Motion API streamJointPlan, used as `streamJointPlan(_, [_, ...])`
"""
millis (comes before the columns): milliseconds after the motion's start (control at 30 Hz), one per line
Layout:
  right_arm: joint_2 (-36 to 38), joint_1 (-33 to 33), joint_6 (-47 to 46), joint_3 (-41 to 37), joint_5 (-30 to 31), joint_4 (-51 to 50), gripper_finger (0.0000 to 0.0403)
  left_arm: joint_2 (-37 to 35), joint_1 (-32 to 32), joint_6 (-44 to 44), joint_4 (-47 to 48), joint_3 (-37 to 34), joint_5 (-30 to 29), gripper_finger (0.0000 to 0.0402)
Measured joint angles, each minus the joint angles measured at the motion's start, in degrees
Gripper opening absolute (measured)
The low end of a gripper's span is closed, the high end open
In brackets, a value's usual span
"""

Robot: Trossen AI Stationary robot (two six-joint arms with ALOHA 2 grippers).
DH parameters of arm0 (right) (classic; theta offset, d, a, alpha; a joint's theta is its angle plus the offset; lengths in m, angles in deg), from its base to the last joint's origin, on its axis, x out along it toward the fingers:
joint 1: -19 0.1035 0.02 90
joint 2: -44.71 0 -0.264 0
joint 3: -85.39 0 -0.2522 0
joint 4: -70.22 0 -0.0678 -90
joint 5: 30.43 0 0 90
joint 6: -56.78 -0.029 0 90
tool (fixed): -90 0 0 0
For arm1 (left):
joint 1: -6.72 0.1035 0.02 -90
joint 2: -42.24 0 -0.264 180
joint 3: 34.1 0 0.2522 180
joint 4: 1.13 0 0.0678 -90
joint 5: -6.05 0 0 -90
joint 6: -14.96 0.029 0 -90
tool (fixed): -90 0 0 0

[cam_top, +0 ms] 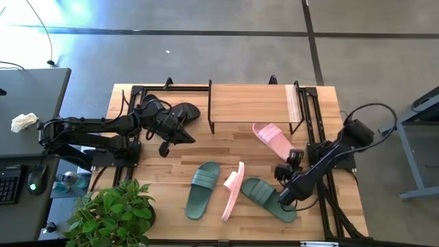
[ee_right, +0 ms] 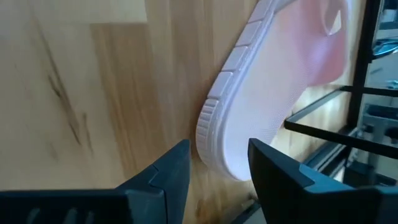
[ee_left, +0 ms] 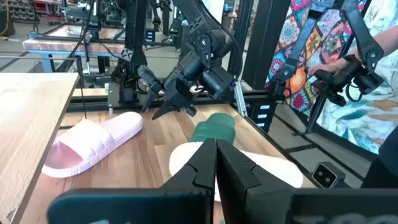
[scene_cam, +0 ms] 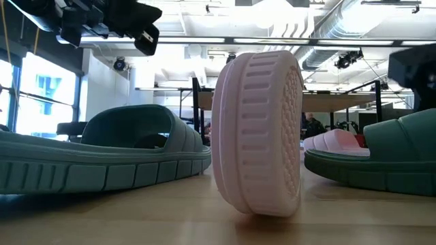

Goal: Pick and place slides into the shelf
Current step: Put the right pink slide under the shelf

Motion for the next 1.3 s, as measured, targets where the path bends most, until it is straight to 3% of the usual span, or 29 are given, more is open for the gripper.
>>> streamJointPlan(133, [-3.4, 0.0, -0.1, 0.0, -2.9, 1.1, 0.0152, 0.0, 0.0, 0.6, 1.0, 0.0, 0.0, 0.0001])
streamJointPlan(267, [-5.9, 0.0, -6.7, 0.0, -3.2, -2.1, 0.0152, 0.0, 0.0, 0.6, 1.5, 0.0, 0.0, 0.0001])
streamJointPlan(533, [-6.3, -0.1, -7.2, -0.6, -1.6, 0.7, 0.0152, 0.0, 0.0, 0.6, 1.5, 0.0, 0.0, 0.0001])
streamJointPlan(767, [-6.3, -0.1, -11.5, -5.0, -5.8, 2.6, 0.0151, 0.0, 0.0, 0.6, 1.5, 0.0, 0.0, 0.0001])
streamJointPlan(1067, [-6.3, -0.1, -7.2, -5.0, -0.5, 1.6, 0.0151, 0.0, 0.0, 0.6, 1.5, 0.0, 0.0, 0.0001])
streamJointPlan(1300, [-6.0, 0.0, -7.0, -8.6, -2.3, 7.2, 0.0144, 0.0, 0.0, 0.4, 1.5, 0.0, 0.0, 0.0001])
